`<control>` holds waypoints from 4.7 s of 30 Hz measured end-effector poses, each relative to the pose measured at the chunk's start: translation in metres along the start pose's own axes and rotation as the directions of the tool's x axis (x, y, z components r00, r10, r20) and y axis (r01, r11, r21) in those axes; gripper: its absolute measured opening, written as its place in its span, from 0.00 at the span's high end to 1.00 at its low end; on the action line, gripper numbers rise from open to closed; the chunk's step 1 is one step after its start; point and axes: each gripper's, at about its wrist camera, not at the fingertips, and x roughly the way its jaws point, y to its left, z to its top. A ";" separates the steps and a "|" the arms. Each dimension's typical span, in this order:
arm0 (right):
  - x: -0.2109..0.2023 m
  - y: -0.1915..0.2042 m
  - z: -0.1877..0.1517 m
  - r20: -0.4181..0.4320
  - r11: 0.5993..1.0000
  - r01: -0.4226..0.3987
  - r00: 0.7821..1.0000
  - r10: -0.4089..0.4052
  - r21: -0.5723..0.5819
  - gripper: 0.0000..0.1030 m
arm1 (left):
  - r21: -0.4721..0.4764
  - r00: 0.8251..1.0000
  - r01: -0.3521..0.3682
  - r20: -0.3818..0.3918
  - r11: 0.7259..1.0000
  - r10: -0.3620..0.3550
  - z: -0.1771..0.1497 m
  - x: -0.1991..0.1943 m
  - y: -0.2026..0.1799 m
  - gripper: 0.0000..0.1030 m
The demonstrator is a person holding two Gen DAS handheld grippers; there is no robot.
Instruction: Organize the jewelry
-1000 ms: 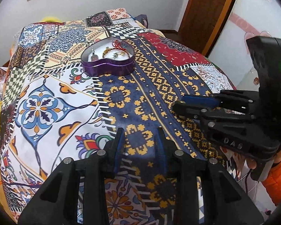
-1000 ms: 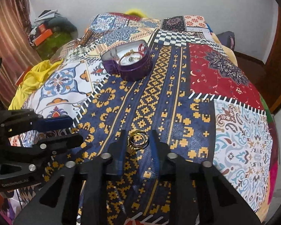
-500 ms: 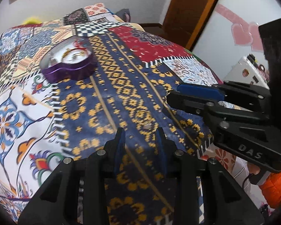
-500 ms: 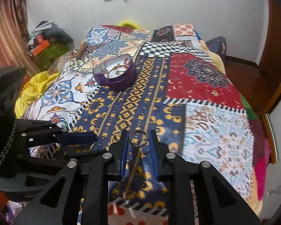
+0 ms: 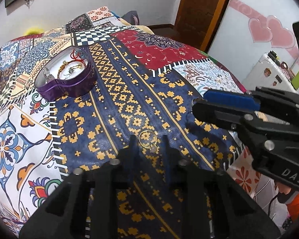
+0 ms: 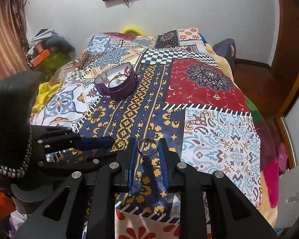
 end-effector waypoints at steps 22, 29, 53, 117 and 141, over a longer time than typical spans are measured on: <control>-0.009 0.019 0.023 0.066 0.999 -0.009 0.998 0.012 -0.036 0.81 | -0.099 0.992 -0.025 0.123 0.995 0.038 0.005 -0.053 0.039 0.83; -0.007 0.026 0.037 0.092 0.999 -0.021 0.995 0.026 -0.048 0.81 | -0.134 0.983 -0.044 0.170 0.990 0.067 0.016 -0.068 0.059 0.83; 0.045 0.049 0.082 0.087 0.992 -0.071 0.993 0.079 -0.101 0.81 | -0.211 0.966 -0.037 0.243 0.977 0.089 0.053 -0.066 0.122 0.83; -0.223 0.101 0.048 0.721 0.986 0.106 0.692 0.020 -0.129 0.32 | -0.221 0.582 -0.248 0.745 0.943 0.328 -0.021 -0.324 0.002 0.24; -0.227 0.103 0.023 0.705 0.982 0.180 0.703 -0.091 -0.053 0.00 | -0.267 0.574 -0.255 0.731 0.929 0.368 -0.051 -0.333 -0.009 0.07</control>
